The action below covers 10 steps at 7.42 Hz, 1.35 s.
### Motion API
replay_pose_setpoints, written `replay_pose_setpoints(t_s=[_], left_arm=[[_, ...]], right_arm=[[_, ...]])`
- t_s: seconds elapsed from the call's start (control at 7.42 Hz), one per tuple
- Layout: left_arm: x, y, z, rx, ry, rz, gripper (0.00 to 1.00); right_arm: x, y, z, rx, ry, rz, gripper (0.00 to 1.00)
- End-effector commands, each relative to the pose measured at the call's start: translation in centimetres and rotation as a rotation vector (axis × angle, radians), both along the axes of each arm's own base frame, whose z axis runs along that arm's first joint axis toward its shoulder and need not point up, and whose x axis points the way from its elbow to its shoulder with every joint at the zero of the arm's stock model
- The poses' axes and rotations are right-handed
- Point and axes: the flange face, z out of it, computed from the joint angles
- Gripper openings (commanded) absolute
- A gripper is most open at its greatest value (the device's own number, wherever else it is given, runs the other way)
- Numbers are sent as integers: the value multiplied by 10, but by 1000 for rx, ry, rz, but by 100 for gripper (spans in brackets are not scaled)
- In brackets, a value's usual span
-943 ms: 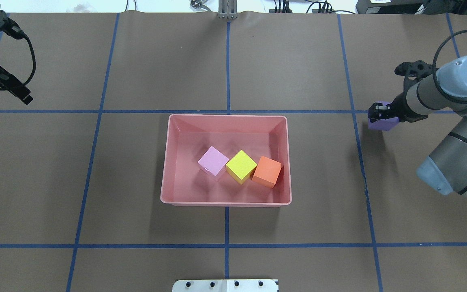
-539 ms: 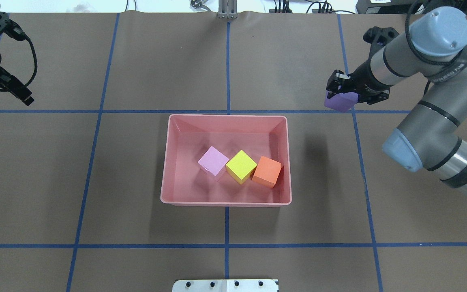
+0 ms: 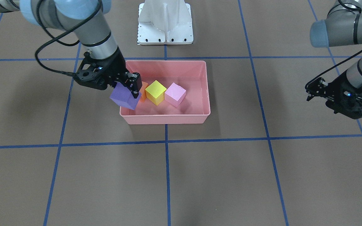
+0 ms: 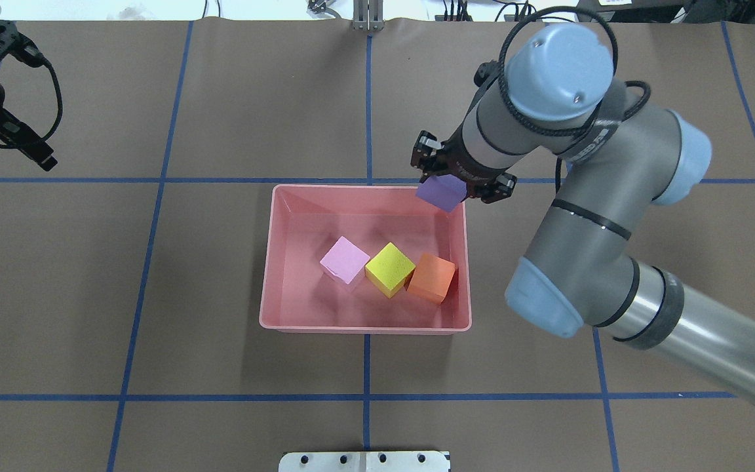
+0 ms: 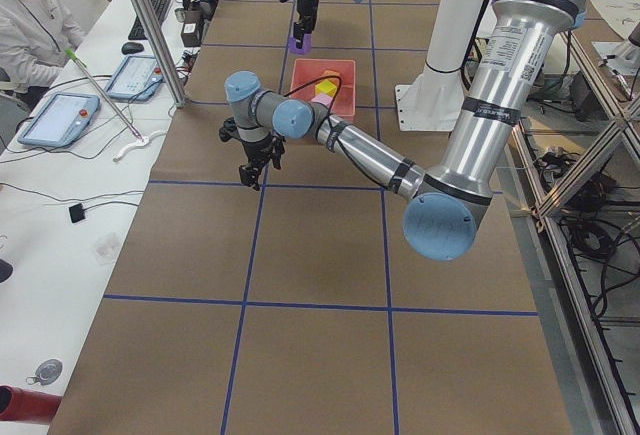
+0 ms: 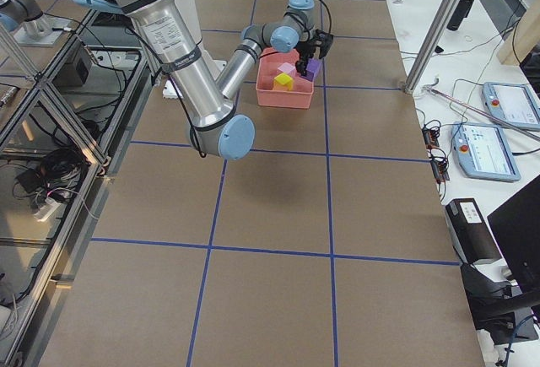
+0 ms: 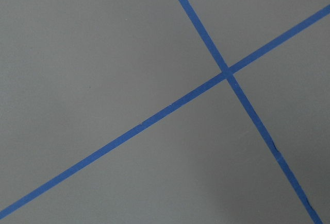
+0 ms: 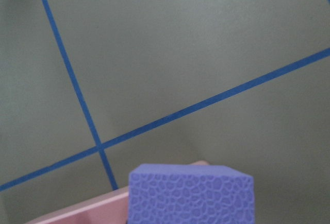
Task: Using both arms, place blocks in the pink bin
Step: 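Carry the purple cube into the bin with the right gripper and release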
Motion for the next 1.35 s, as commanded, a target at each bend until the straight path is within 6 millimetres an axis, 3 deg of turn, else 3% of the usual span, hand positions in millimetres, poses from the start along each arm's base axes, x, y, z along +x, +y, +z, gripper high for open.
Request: replay_pose_setpoints(t_s=[0.0, 0.27, 0.4, 0.54, 0.67, 0.94, 1.08, 1.21], left_arm=[[3, -3, 5, 10, 5, 2, 100], [3, -5, 5, 7, 12, -20, 100], [4, -5, 5, 8, 13, -21, 100], [3, -5, 4, 10, 13, -21, 100], [3, -4, 7, -2, 11, -28, 100], [-12, 15, 43, -100, -16, -92, 100], [-32, 12, 50, -99, -20, -123, 100], [-48, 17, 73, -136, -47, -150, 100]], right_arm=[[-26, 21, -3, 9, 41, 27, 99], [-27, 21, 4, 12, 61, 16, 100], [-19, 12, 11, 44, 84, 3, 100], [1, -7, 23, 74, 135, -13, 100], [30, -30, 50, 137, 198, -57, 100], [92, -61, 115, 196, 283, -146, 100], [138, -77, 146, 219, 293, -215, 100], [183, -87, 182, 230, 311, -265, 100]])
